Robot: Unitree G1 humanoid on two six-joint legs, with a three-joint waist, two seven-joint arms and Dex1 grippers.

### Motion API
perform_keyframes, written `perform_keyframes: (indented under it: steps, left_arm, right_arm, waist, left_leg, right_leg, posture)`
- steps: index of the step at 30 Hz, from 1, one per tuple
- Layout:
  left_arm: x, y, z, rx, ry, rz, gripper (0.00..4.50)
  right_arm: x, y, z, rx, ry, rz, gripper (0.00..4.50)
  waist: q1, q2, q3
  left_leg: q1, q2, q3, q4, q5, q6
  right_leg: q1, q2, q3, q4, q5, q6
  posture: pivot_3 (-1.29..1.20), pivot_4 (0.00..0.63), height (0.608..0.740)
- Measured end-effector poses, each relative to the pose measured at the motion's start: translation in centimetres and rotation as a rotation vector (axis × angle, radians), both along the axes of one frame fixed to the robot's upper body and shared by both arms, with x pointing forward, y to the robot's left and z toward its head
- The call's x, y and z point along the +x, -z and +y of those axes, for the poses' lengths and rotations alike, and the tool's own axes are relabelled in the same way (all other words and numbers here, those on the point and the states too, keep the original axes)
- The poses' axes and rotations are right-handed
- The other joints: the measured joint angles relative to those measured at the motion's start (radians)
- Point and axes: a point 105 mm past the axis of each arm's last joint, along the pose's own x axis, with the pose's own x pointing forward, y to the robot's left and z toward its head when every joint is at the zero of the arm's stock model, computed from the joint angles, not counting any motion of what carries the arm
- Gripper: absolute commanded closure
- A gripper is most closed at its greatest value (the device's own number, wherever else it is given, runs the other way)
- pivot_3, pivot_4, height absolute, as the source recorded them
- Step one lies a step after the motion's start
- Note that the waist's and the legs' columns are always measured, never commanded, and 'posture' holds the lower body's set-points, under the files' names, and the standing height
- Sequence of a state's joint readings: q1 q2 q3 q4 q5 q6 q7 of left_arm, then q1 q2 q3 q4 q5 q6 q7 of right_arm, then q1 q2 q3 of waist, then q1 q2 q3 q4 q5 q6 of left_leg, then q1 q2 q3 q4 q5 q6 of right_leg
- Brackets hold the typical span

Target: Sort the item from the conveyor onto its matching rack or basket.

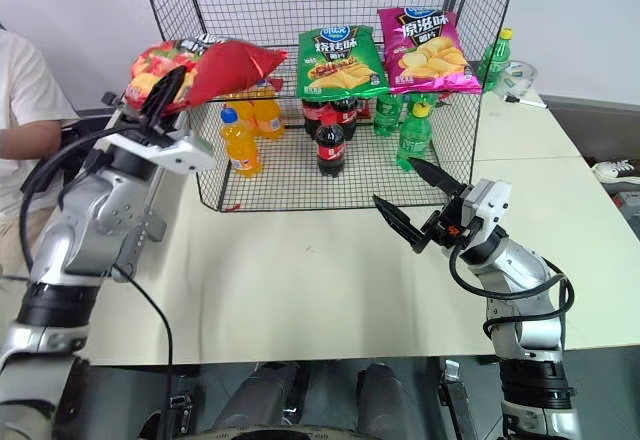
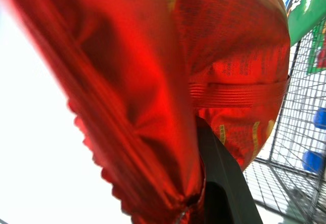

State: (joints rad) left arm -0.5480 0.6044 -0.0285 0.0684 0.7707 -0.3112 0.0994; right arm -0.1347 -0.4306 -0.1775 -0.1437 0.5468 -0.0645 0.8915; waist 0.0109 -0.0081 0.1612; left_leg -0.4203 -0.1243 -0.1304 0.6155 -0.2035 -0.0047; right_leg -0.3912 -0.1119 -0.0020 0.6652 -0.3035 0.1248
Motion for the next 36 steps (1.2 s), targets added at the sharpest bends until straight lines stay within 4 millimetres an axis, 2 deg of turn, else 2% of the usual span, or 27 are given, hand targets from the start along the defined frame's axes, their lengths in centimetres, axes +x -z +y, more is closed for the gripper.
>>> perform_keyframes:
  steps: [5,7,11,16,21,26,30,33,36]
  left_arm:
    - [3.9,1.6,-1.0,-0.044,-0.049,0.031,4.44]
    - [5.6,1.8,-0.7,-0.066,-0.107,0.034,4.44]
    - [7.7,1.9,-0.4,-0.076,-0.175,0.027,4.44]
    - [9.4,2.4,-1.4,-0.088,-0.187,0.050,4.44]
    - [10.6,1.9,-2.2,-0.092,-0.230,0.067,4.44]
    - [11.0,1.0,-3.3,-0.097,-0.206,0.072,4.44]
    - [11.2,1.9,-3.3,-0.132,-0.190,0.135,4.44]
    - [11.2,2.2,-3.2,-0.163,-0.173,0.164,3.60]
    - [11.1,2.0,-3.1,-0.192,-0.146,0.173,2.21]
  right_arm:
    - [0.5,-0.7,0.9,0.009,-0.007,-0.029,0.00]
    - [0.5,-0.6,1.0,0.002,-0.011,-0.030,0.00]
    - [0.5,-0.5,1.1,0.001,-0.010,-0.025,0.00]
    - [0.4,-0.5,1.1,0.000,-0.005,-0.022,0.00]
    - [0.3,-0.5,1.0,0.000,0.003,-0.019,0.00]
    - [0.3,-0.6,1.1,-0.010,0.005,-0.016,0.00]
    - [0.3,-0.4,1.0,-0.016,0.009,-0.005,0.00]
    - [0.2,-0.2,0.9,-0.021,0.009,0.004,0.00]
    - [0.1,-0.3,1.0,-0.024,0.005,0.002,0.00]
  waist:
    - [0.003,-0.001,0.000]
    - [0.001,-0.001,0.000]
    - [-0.004,-0.001,0.000]
    - [-0.001,-0.002,0.001]
    - [-0.001,-0.003,0.001]
    - [-0.002,-0.003,0.001]
    - [-0.005,-0.003,0.001]
    - [-0.005,-0.003,0.001]
    - [-0.005,-0.003,0.001]
  left_leg:
    - [0.000,-0.001,0.000,0.001,0.000,0.000]
    - [0.000,-0.001,0.000,0.001,0.000,0.000]
    - [-0.001,-0.001,0.000,0.001,0.000,0.000]
    - [-0.002,-0.001,0.000,0.001,0.000,0.000]
    - [-0.004,-0.001,0.000,0.003,0.000,0.000]
    - [-0.005,-0.001,0.000,0.006,0.000,0.000]
    - [-0.006,-0.001,0.000,0.006,0.000,0.000]
    - [-0.006,-0.001,0.000,0.006,0.000,0.000]
    - [-0.006,-0.001,0.000,0.007,0.000,0.000]
  right_leg:
    - [0.000,0.000,0.000,0.000,0.000,0.000]
    - [0.000,0.000,0.000,0.001,0.000,0.000]
    - [-0.001,0.000,0.000,0.001,0.000,0.000]
    - [-0.001,0.000,-0.001,0.001,0.000,0.001]
    - [-0.003,0.000,-0.001,0.002,0.000,0.001]
    - [-0.003,0.000,-0.001,0.003,0.000,0.001]
    - [-0.004,0.000,-0.001,0.003,0.000,0.001]
    - [-0.004,0.000,-0.001,0.003,0.000,0.001]
    - [-0.004,0.000,-0.001,0.004,0.000,0.001]
  posture:
    - [0.00,0.150,0.740]
    - [0.00,0.150,0.740]
    - [0.00,0.150,0.740]
    - [0.00,0.150,0.740]
    - [0.00,0.150,0.740]
    - [0.00,0.150,0.740]
    - [0.00,0.150,0.740]
    - [0.00,0.150,0.740]
    - [0.00,0.150,0.740]
